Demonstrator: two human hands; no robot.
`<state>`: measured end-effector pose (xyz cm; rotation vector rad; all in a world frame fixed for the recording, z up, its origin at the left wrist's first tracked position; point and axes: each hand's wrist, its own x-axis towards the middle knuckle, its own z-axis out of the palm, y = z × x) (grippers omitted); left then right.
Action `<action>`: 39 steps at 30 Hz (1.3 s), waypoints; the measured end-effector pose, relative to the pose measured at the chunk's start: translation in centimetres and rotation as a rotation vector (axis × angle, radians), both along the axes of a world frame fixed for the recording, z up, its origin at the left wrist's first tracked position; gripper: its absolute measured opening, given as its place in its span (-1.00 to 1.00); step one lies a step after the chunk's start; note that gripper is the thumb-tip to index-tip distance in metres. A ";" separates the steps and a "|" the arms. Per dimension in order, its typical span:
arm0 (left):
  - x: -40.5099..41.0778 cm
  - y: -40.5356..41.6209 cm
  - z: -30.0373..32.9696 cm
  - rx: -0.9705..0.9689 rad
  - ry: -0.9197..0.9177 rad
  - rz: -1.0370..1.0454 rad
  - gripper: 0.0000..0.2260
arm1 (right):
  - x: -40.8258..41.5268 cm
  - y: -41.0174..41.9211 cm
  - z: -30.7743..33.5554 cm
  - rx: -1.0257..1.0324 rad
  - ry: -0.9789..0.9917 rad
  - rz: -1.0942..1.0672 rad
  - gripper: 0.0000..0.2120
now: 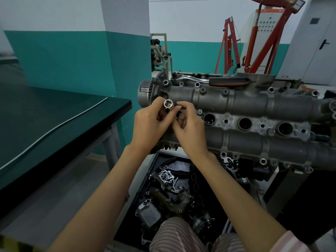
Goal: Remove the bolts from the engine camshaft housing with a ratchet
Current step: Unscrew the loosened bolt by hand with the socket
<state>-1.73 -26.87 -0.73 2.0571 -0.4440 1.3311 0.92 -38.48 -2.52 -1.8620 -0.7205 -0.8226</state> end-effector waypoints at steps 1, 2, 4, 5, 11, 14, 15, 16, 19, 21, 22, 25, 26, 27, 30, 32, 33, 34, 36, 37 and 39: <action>0.0 -0.1 0.0 -0.010 0.005 -0.002 -0.69 | 0.0 0.0 0.0 0.010 0.006 -0.002 -0.81; 0.0 -0.1 0.1 -0.015 0.010 -0.003 -0.68 | 0.0 0.0 0.0 0.019 0.002 -0.004 -0.85; 0.0 -0.1 0.1 -0.016 0.020 -0.001 -0.67 | 0.0 0.1 0.0 0.026 -0.009 -0.009 -0.92; 0.0 -0.1 0.1 -0.017 0.024 0.000 -0.67 | 0.0 0.1 0.0 0.025 -0.008 -0.013 -0.93; -0.1 -0.5 0.3 -0.051 0.024 0.002 -0.66 | 0.0 0.1 0.1 0.004 -0.005 -0.019 -0.91; 0.0 -0.6 0.3 -0.045 0.011 0.016 -0.63 | 0.2 0.1 0.2 0.011 0.002 -0.022 -0.92; 0.0 -0.6 0.2 -0.038 0.007 0.022 -0.63 | 0.2 0.1 0.2 0.013 -0.003 -0.020 -0.93; 0.0 -0.6 0.2 -0.037 0.008 0.028 -0.63 | 0.2 0.1 0.2 0.010 -0.009 -0.018 -0.95; -0.1 -0.4 0.1 -0.029 0.009 0.032 -0.69 | 0.3 -0.1 0.0 -0.020 -0.037 -0.014 -0.96; -0.2 -0.2 0.0 -0.004 0.006 0.012 -0.78 | 0.3 -0.1 0.0 -0.043 -0.044 -0.011 -0.90; -0.3 -0.1 -0.1 0.010 0.004 0.005 -0.80 | 0.3 -0.1 0.0 -0.058 -0.051 -0.010 -0.87; -0.4 0.0 -0.2 0.050 -0.003 0.005 -0.81 | 0.2 -0.1 0.2 -0.091 -0.067 0.003 -0.79; -0.4 0.0 -0.2 0.060 -0.006 0.010 -0.80 | 0.1 -0.1 0.2 -0.093 -0.070 0.004 -0.78; -0.4 0.1 -0.2 0.063 -0.008 0.015 -0.78 | 0.1 -0.1 0.1 -0.087 -0.071 0.001 -0.77; -0.3 -0.1 -0.1 0.031 -0.006 0.031 -0.71 | 0.3 0.0 0.1 -0.046 -0.017 -0.014 -0.77; -0.3 -0.4 0.1 0.017 -0.016 0.039 -0.66 | 0.3 0.0 0.1 -0.012 0.022 -0.009 -0.84; -0.3 -0.4 0.1 0.015 -0.017 0.037 -0.64 | 0.3 0.1 0.1 0.006 0.021 -0.005 -0.87; -0.3 -0.5 0.2 0.014 -0.015 0.034 -0.63 | 0.3 0.1 0.1 0.019 0.014 -0.006 -0.87; -0.2 -0.4 0.1 0.007 -0.011 0.029 -0.64 | 0.4 0.0 0.0 0.009 0.002 -0.011 -0.90; -0.3 -0.4 0.1 0.006 -0.010 0.026 -0.66 | 0.4 -0.1 0.0 -0.010 0.000 -0.013 -0.93; -0.4 -0.4 -0.1 0.018 -0.013 0.012 -0.74 | 0.5 -0.2 -0.1 -0.043 0.001 -0.005 -0.96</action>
